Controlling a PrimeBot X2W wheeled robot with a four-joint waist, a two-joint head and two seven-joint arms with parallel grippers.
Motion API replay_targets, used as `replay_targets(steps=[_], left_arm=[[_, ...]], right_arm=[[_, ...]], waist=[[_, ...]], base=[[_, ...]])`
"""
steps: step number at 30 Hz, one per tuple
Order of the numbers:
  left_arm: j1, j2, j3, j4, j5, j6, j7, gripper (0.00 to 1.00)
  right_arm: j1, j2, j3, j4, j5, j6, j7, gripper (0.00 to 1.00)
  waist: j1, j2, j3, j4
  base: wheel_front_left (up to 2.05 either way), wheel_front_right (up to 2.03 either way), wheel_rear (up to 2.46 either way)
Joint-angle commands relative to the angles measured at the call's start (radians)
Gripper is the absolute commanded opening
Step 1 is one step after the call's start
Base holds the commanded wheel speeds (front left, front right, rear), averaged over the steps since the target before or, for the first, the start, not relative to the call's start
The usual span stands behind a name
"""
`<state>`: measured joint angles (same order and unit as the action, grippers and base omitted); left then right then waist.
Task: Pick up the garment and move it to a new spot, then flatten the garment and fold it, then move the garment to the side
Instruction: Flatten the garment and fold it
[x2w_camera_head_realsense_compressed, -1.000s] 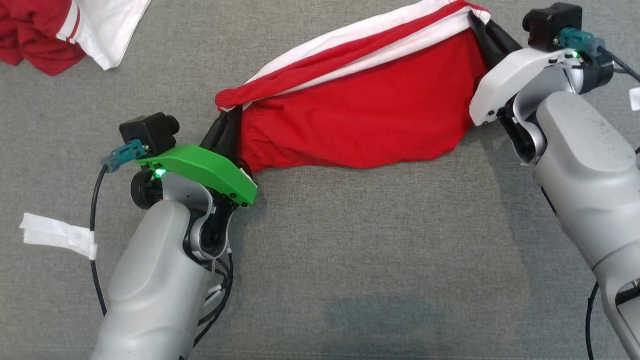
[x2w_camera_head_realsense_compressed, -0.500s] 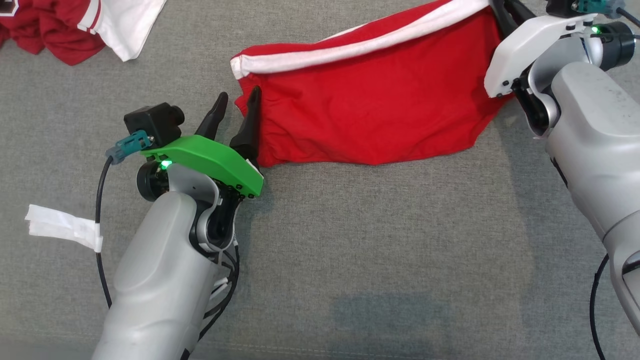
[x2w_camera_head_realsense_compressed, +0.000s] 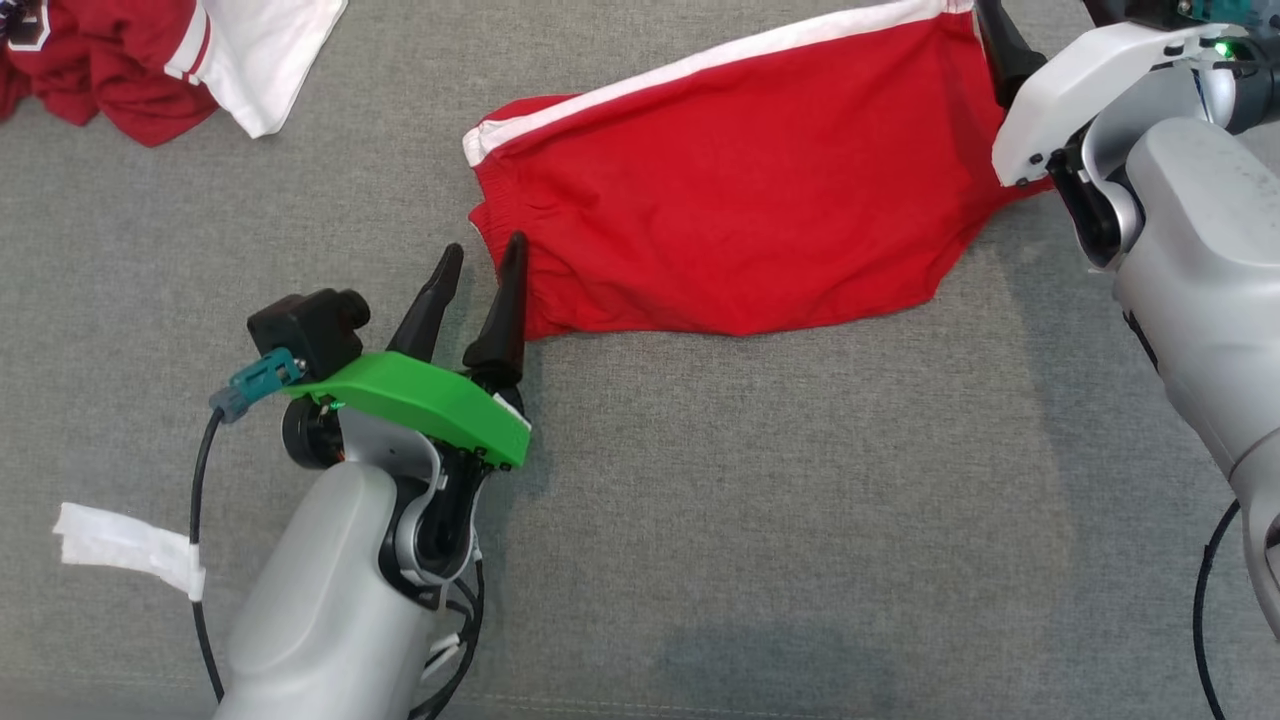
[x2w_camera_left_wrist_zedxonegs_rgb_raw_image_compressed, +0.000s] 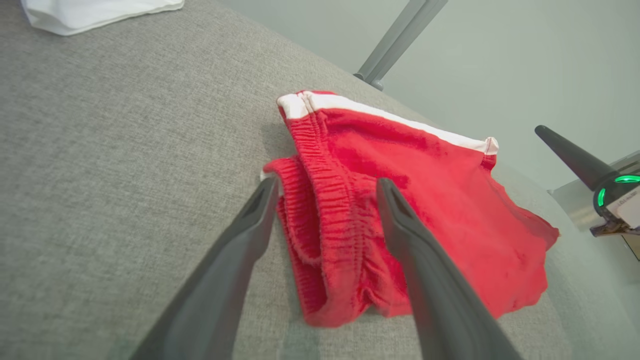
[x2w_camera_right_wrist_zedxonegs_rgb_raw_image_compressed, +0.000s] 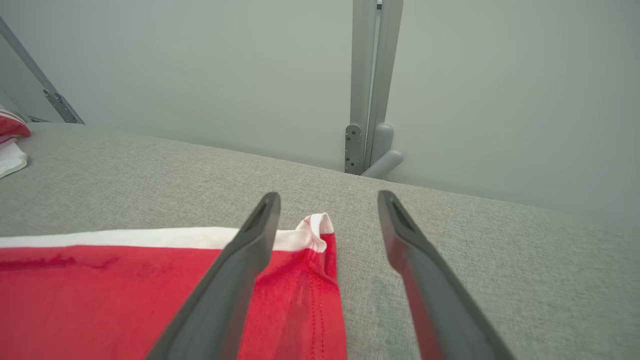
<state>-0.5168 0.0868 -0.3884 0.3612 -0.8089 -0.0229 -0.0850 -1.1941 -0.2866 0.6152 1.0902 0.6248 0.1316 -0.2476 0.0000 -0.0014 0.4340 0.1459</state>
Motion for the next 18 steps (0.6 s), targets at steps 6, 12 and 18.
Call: replay_targets(steps=[6, 12, 18], left_arm=[[0.077, 0.019, 0.002, -0.075, -0.014, 0.025, 0.007, 1.00], [0.134, 0.020, 0.010, -0.143, -0.019, 0.043, -0.020, 1.00], [0.187, 0.044, 0.031, -0.211, 0.011, 0.066, -0.082, 1.00]], right_arm=[[0.056, -0.033, 0.026, -0.046, 0.044, -0.002, -0.013, 1.00], [0.120, -0.040, 0.032, -0.047, 0.091, -0.002, -0.017, 1.00], [0.190, -0.024, 0.030, -0.018, 0.140, -0.002, -0.017, 1.00]], waist=[[0.0000, 0.0014, -0.039, -0.028], [0.0000, 0.0014, -0.069, -0.045], [0.0000, 0.0014, -0.097, -0.030]], base=[[0.00, 0.00, 0.00], [0.00, 0.00, 0.00], [0.00, 0.00, 0.00]])
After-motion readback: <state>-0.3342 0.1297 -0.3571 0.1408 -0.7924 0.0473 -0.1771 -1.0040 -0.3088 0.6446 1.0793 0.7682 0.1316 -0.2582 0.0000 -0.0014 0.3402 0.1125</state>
